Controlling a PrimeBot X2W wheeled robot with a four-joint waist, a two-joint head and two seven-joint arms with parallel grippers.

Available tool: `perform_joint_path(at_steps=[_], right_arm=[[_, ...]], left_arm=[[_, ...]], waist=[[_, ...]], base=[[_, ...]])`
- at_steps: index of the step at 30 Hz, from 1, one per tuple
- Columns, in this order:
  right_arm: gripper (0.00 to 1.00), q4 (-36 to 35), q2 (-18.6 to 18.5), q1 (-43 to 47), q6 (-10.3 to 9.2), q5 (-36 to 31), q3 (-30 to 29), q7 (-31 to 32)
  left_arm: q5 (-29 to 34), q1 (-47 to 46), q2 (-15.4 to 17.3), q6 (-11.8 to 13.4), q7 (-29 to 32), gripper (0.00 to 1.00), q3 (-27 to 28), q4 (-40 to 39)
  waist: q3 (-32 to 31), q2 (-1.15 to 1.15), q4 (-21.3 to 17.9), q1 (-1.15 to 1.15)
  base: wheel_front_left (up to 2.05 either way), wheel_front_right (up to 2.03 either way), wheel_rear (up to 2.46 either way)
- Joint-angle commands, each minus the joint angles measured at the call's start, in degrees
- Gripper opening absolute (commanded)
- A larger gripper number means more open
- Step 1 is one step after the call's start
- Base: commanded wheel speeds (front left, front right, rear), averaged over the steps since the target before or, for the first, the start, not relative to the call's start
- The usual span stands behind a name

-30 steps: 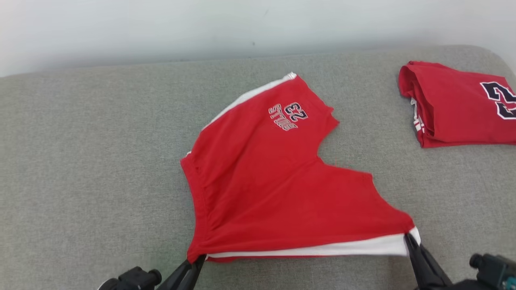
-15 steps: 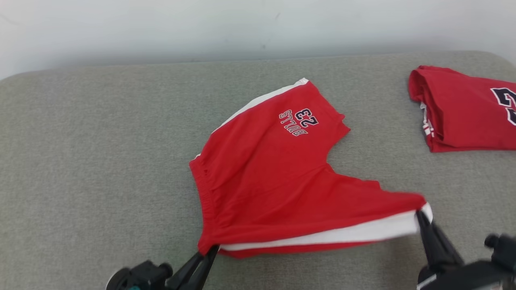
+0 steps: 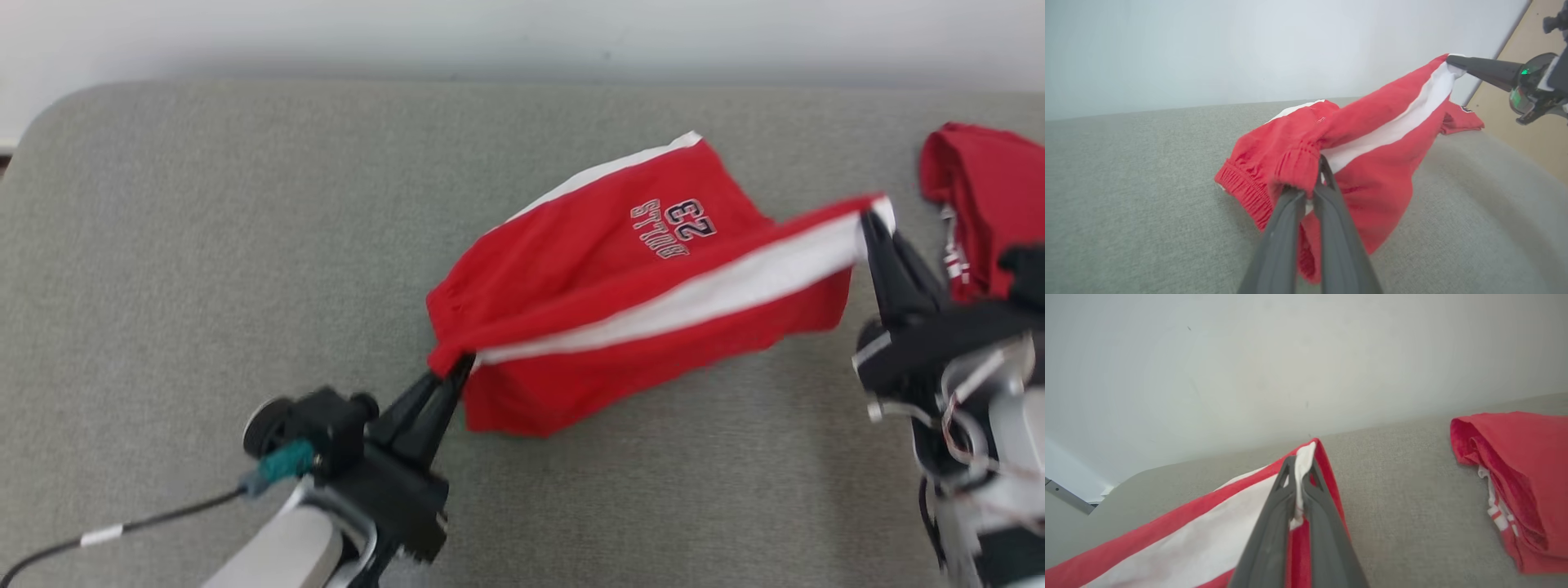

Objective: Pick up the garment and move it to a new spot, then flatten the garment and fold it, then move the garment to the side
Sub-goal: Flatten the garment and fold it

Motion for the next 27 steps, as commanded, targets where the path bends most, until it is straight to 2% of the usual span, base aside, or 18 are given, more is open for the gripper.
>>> perform_joint_path(at_steps=[1,10,15,22,23,24,25,27], right_arm=[[0.00,0.56,-0.31,-1.01,-0.12,-0.25,0.25,-0.31],[0.00,20.47,-0.49,-20.34,-0.12,-3.74,1.93,-1.24],[0.00,30.33,0.13,-28.20,-0.12,-5.83,3.21,-4.24],[0.00,40.45,0.82,-34.76,-0.12,-6.56,5.95,-8.44],[0.15,41.56,0.73,-35.34,-0.12,-6.69,6.18,-9.39],[1.00,42.65,0.82,-35.84,-0.12,-6.73,6.61,-10.08],[1.00,43.35,1.00,-36.10,-0.13,-6.84,7.39,-10.91],[1.00,44.56,1.02,-36.03,-0.13,-6.65,9.18,-12.01]], left_arm=[[-0.19,-0.92,-0.52,-0.28,-0.05,0.00,0.01,0.30],[-1.73,-13.08,-6.63,-1.36,-0.15,0.00,0.72,11.85],[-1.95,-16.98,-8.59,-1.30,-0.16,0.00,1.28,15.98],[-2.41,-19.42,-9.97,-1.33,-0.17,0.00,0.31,18.85],[-2.28,-19.72,-10.03,-1.33,-0.17,0.00,0.46,19.13],[-2.06,-19.89,-10.15,-1.32,-0.17,0.28,0.88,19.44],[-1.66,-19.79,-10.35,-1.32,-0.17,1.00,0.96,19.70],[-1.18,-18.94,-10.45,-1.32,-0.18,1.00,1.10,20.28]], waist=[[2.19,0.00,1.91,-0.01],[8.04,0.00,5.47,-0.01],[9.88,0.00,6.30,-0.01],[11.13,0.00,6.92,-0.01],[11.14,0.00,6.89,-0.01],[11.11,0.00,6.86,-0.01],[11.00,0.00,6.78,-0.01],[10.42,0.00,6.44,-0.01]], base=[[0.00,0.00,0.00],[0.00,0.00,0.00],[0.00,0.00,0.00],[0.00,0.00,0.00],[0.00,0.00,0.00],[0.00,0.00,0.00],[0.00,0.00,0.00],[0.00,0.00,0.00]])
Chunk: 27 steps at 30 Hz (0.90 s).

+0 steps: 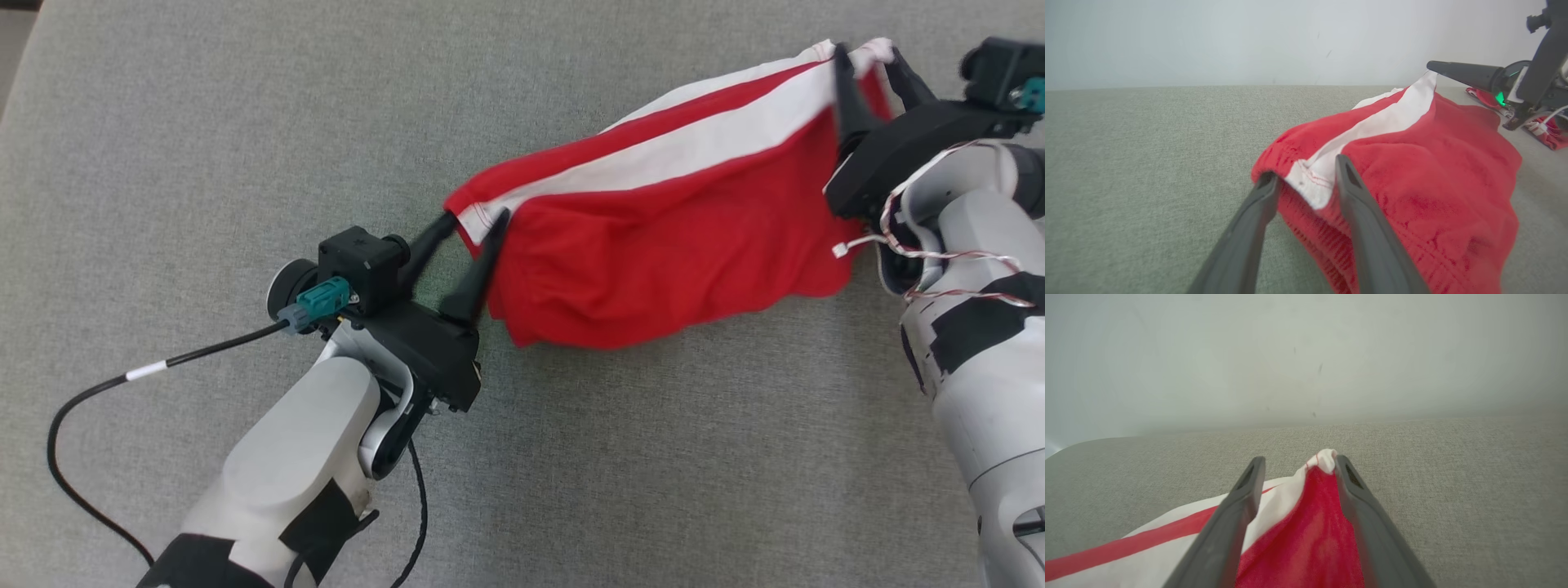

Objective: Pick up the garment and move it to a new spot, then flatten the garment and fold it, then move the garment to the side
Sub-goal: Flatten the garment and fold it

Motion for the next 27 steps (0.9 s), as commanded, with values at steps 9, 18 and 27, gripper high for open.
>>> perform_joint_path(at_steps=[9,18,27], right_arm=[[1.00,1.15,-3.83,5.33,-0.13,4.07,8.52,-4.36],[1.00,2.12,-6.71,10.86,-0.13,8.93,11.46,-4.83],[1.00,6.07,-6.85,12.18,-0.13,12.19,12.69,-5.75]], left_arm=[[4.05,7.23,0.21,0.13,-0.18,1.00,6.47,-0.53],[11.36,17.97,0.21,1.61,-0.17,1.00,19.49,-12.14],[23.95,31.35,-4.92,1.61,-0.17,1.00,35.06,-28.03]], waist=[[-5.83,-0.01,-1.34,-0.01],[-8.38,-0.01,-1.20,-0.01],[-8.31,-0.01,0.51,-0.01]], base=[[0.00,0.00,0.00],[0.00,0.00,0.00],[0.00,0.00,0.00]])
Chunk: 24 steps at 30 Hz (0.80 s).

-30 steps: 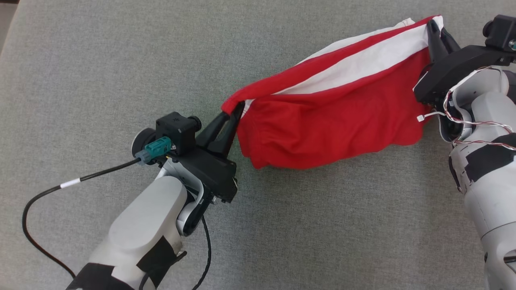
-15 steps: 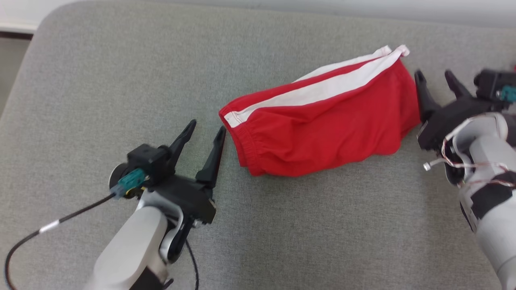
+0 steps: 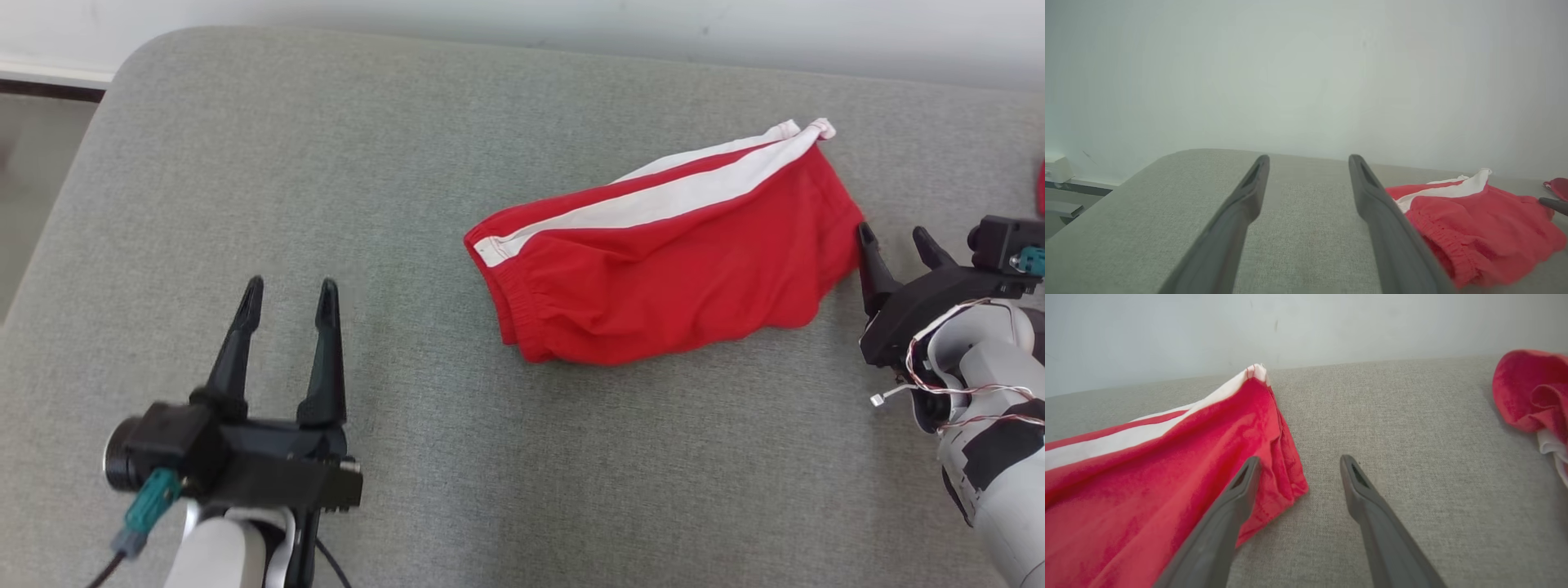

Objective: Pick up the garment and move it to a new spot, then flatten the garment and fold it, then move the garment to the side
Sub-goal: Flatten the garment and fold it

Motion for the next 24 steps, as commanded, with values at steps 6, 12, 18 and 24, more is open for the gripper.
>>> perform_joint_path(at_steps=[6,12,18,24], right_arm=[[1.00,3.41,0.75,-0.97,-0.13,0.95,0.15,-0.79],[0.00,6.34,1.88,-1.27,-0.13,2.18,0.26,0.53],[0.00,5.82,1.98,-0.07,-0.13,4.04,0.28,-1.01],[0.00,0.20,1.64,4.87,-0.13,7.29,1.71,-3.13]], left_arm=[[3.40,4.54,-2.08,-1.39,-0.16,1.00,2.32,-2.14],[4.02,5.88,-2.68,-1.74,-0.16,1.00,2.43,-1.81],[3.79,6.80,-2.76,-1.77,-0.16,1.00,2.40,-1.35],[4.25,8.78,-2.76,-1.80,-0.16,1.00,3.82,-1.27]], waist=[[0.21,0.00,1.58,0.01],[-0.04,0.00,2.74,0.01],[-1.43,0.00,1.97,0.01],[-4.85,0.00,-1.14,0.01]], base=[[0.00,0.00,0.00],[0.00,0.00,0.00],[0.00,0.00,0.00],[0.00,0.00,0.00]])
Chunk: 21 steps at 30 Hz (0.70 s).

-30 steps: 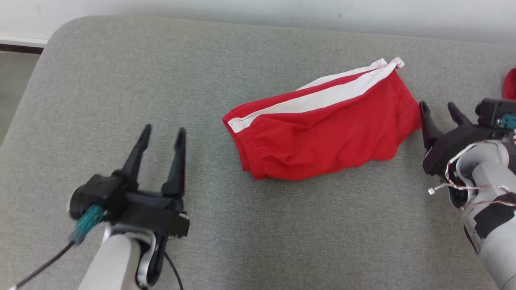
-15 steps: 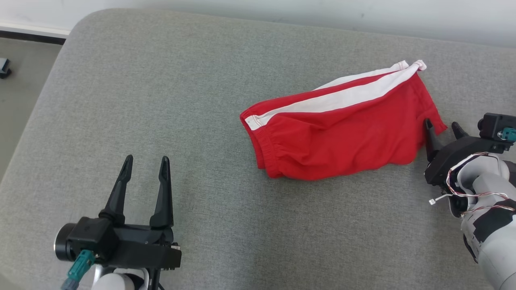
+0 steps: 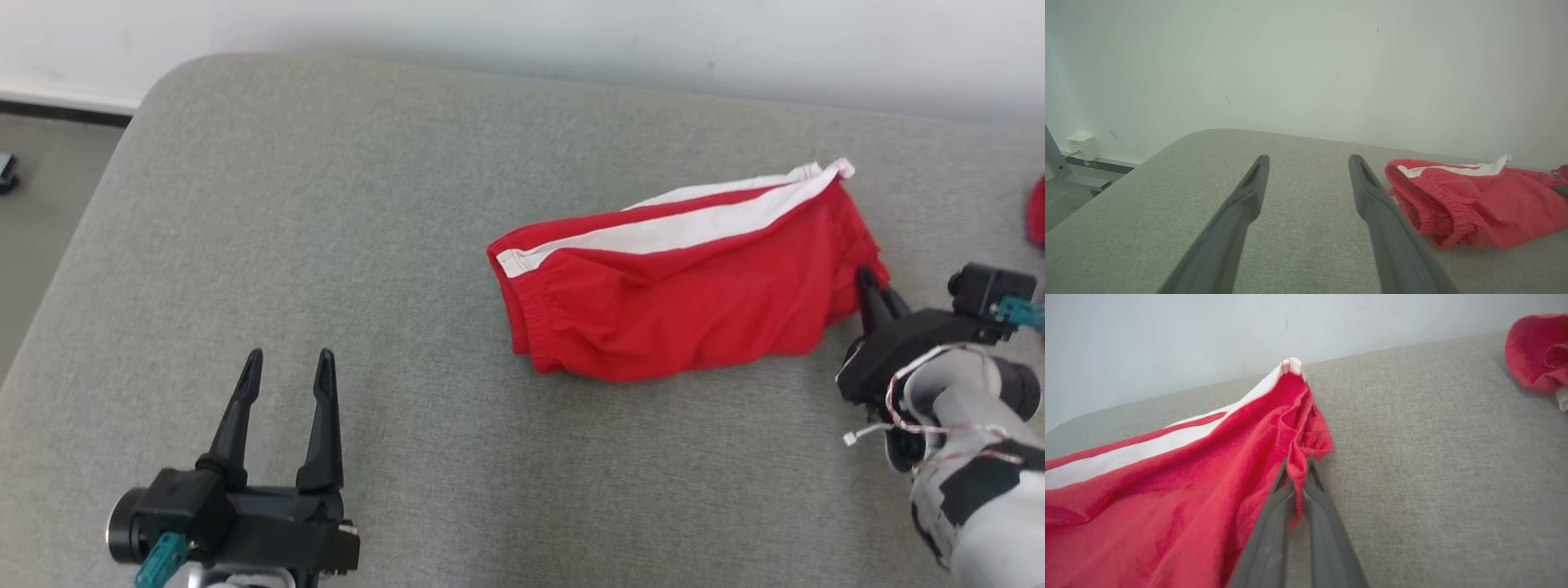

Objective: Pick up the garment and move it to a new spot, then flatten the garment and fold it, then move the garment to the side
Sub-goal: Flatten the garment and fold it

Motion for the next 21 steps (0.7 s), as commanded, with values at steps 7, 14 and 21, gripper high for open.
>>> perform_joint_path(at_steps=[7,14,21], right_arm=[[0.00,-8.65,-2.68,10.52,-0.13,5.45,1.80,-1.11],[0.00,-14.95,-7.09,19.98,-0.13,9.43,0.47,-1.66],[0.00,-18.49,-7.63,21.41,-0.13,8.70,-0.28,-2.07]], left_arm=[[1.36,4.04,-0.03,0.02,-0.16,1.00,0.76,-0.25],[1.73,6.16,-0.04,0.01,-0.16,1.00,1.82,-1.20],[1.76,6.83,0.11,0.00,-0.16,1.00,3.35,-1.52]], waist=[[-5.26,0.00,-5.35,0.00],[-6.28,0.00,-7.63,0.00],[-6.19,0.00,-9.20,0.00]], base=[[0.00,0.00,0.00],[0.00,0.00,0.00],[0.00,0.00,0.00]])
